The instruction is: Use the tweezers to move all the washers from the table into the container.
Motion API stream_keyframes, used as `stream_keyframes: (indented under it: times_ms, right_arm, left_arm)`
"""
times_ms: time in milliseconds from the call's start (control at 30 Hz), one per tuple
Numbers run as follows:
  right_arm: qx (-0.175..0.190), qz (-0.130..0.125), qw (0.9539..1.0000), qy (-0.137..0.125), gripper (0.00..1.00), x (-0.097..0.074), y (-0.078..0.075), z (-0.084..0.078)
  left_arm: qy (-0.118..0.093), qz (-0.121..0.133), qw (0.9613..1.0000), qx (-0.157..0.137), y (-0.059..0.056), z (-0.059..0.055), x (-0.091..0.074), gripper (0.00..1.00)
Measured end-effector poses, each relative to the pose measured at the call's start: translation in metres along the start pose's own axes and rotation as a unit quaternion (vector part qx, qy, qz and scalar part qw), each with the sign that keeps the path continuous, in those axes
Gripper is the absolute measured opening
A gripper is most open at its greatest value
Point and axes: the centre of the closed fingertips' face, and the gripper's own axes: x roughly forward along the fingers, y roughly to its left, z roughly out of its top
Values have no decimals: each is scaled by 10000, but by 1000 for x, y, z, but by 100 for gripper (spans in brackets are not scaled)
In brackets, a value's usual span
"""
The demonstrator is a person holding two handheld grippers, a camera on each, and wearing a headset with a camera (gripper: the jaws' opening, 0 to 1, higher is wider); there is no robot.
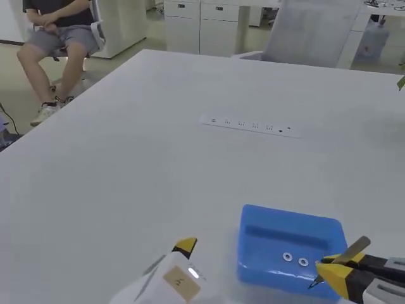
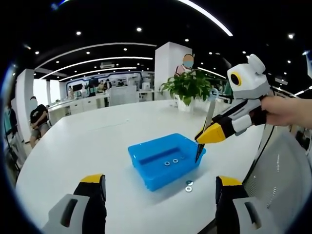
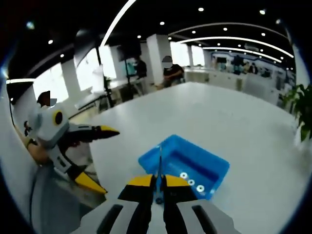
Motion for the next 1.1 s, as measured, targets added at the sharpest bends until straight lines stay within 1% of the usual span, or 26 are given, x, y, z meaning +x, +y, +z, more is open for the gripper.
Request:
stream_keyframes:
  times_ms: [200, 333, 533, 800, 900, 1033, 1100]
  right_arm:
    - [87, 147, 9998, 132, 3, 9, 4, -12]
    - [120, 258, 9991, 311, 3, 18, 6, -24]
    - [149, 309, 9983, 466, 4, 31, 4, -36]
    - [86, 354, 9976, 589, 4, 38, 7, -42]
    - [-13, 355, 9974, 620, 4, 38, 9, -42]
    - [-59, 350, 9973, 638, 4, 40, 4, -46]
    - [-100, 358, 9972, 654, 4, 41, 3, -47]
  left_arm:
    - [43, -4, 10000, -6, 0, -2, 0, 95]
    - [59, -2, 10000, -5, 0, -3, 0, 95]
    - [107, -21, 9999, -7, -1, -5, 0, 95]
    - [150, -32, 9999, -1, -1, -6, 1, 94]
    - [179, -39, 9998, 6, -1, -7, 1, 94]
    - [187, -39, 9998, 8, -2, -7, 1, 94]
    - [200, -38, 9998, 9, -1, -8, 1, 94]
